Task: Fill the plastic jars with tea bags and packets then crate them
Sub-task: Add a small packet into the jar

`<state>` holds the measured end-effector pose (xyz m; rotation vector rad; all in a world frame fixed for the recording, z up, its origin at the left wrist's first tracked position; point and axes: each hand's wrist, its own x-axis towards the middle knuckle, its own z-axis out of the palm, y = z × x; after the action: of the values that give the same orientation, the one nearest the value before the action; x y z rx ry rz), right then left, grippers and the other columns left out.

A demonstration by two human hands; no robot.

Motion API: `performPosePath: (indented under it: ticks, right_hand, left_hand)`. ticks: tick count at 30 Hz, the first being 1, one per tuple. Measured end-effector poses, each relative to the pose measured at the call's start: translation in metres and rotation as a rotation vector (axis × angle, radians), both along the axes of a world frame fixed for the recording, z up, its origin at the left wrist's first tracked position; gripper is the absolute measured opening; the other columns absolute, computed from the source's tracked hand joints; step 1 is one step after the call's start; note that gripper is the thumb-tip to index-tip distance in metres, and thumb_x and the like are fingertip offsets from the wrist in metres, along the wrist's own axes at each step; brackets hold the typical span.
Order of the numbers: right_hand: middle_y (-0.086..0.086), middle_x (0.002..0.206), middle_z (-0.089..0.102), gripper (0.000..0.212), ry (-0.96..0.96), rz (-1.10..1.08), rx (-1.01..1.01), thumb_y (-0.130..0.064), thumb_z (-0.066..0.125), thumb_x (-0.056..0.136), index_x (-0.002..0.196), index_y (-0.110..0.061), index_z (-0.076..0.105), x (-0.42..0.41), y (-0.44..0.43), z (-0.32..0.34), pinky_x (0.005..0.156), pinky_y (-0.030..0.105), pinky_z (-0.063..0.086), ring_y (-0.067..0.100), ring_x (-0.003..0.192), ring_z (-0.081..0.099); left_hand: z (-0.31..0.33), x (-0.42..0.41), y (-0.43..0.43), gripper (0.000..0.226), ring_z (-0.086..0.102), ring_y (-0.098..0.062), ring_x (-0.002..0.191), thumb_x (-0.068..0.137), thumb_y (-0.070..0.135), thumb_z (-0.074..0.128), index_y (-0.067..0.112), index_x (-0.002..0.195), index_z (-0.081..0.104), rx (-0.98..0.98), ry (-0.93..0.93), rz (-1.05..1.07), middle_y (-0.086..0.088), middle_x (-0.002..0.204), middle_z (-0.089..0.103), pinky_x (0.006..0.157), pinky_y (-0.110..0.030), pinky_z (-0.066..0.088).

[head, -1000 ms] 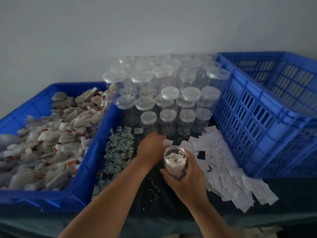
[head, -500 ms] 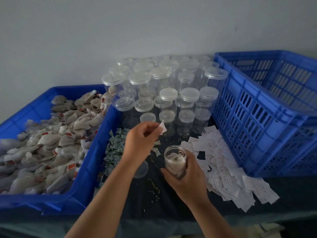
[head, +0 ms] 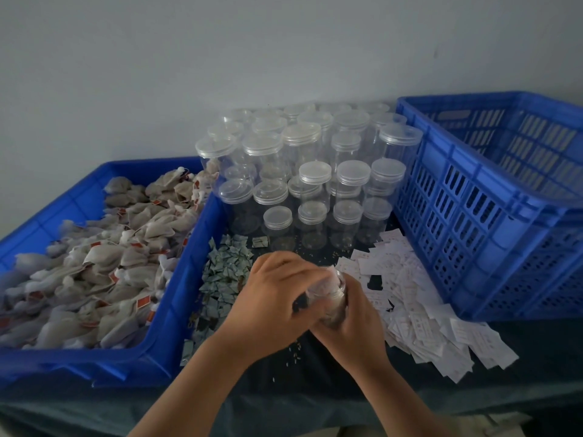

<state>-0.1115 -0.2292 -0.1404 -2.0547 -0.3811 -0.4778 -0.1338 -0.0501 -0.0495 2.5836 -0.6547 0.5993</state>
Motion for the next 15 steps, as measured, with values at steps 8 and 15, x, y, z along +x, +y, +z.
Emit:
performPosePath:
  ticks: [8, 15]
  right_hand:
    - [-0.022, 0.105, 0.068, 0.060, -0.093, 0.071, -0.071, -0.056, 0.080, 0.083, 0.129, -0.026, 0.057, -0.004, 0.003, 0.002, 0.070, 0.007, 0.050, 0.000, 0.086, 0.068]
    - [-0.038, 0.114, 0.061, 0.070, -0.043, 0.066, -0.011, -0.062, 0.085, 0.074, 0.133, -0.043, 0.050, -0.003, 0.002, 0.004, 0.082, 0.010, 0.053, -0.009, 0.103, 0.065]
  left_hand:
    - [-0.004, -0.010, -0.006, 0.053, 0.039, -0.002, 0.130, 0.104, 0.069, 0.035, 0.034, 0.111, 0.074, 0.130, 0.147, 0.047, 0.023, 0.115, 0.066, 0.117, -0.029, 0.015]
    - [-0.006, -0.003, 0.009, 0.047, 0.071, -0.006, 0.088, 0.105, 0.057, 0.049, 0.023, 0.096, 0.079, -0.553, 0.082, 0.274, 0.013, 0.089, 0.075, 0.080, -0.028, 0.058]
